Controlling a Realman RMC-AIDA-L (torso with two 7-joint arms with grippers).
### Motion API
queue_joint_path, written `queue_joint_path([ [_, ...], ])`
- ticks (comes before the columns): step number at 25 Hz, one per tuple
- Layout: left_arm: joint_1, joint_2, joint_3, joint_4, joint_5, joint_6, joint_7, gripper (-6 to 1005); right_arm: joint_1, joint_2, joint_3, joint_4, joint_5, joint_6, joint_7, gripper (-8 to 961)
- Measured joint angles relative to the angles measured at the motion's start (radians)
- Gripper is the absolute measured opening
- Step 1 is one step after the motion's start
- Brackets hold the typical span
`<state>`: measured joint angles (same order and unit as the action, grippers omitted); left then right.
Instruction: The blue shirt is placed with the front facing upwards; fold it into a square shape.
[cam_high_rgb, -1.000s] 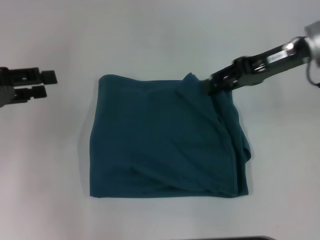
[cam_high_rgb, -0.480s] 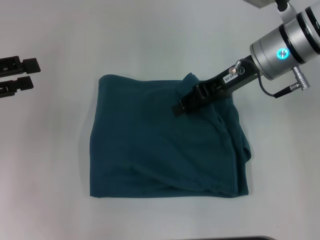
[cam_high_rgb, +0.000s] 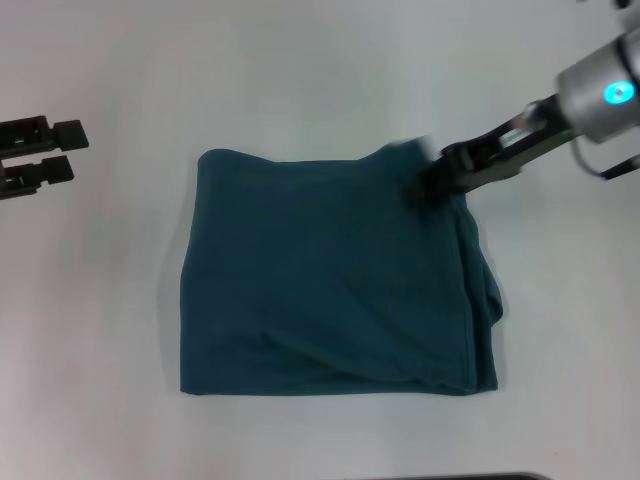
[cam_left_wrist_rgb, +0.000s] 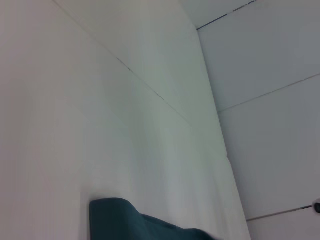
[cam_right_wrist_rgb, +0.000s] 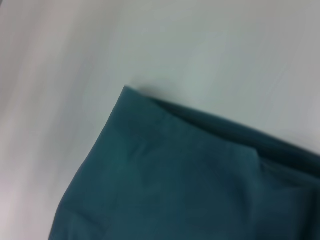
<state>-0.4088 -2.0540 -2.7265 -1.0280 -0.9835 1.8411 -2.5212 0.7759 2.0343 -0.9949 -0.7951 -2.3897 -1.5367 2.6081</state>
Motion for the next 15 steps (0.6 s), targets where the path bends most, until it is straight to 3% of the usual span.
queue_joint_path([
  [3,0.0,0.0,0.0,0.009,0.0,0.0,0.007,683,-0.047,-0.024,0.044,-0.101,0.001,-0.042,0.028,415],
  [6,0.0,0.0,0.0,0.015,-0.001,-0.001,0.009,683,-0.067,-0.05,0.091,-0.126,0.003,-0.062,0.04,415],
  [8,-0.002,0.001,-0.001,0.018,-0.001,-0.001,0.014,683,-0.07,-0.057,0.124,-0.125,0.011,-0.067,0.035,415],
  [10,-0.003,0.001,-0.002,0.019,-0.002,0.0,0.017,683,-0.067,-0.052,0.138,-0.118,0.027,-0.076,0.019,415],
  [15,-0.001,0.005,-0.008,0.02,-0.005,0.005,0.018,683,-0.041,-0.015,0.129,-0.075,0.059,-0.098,-0.026,415],
])
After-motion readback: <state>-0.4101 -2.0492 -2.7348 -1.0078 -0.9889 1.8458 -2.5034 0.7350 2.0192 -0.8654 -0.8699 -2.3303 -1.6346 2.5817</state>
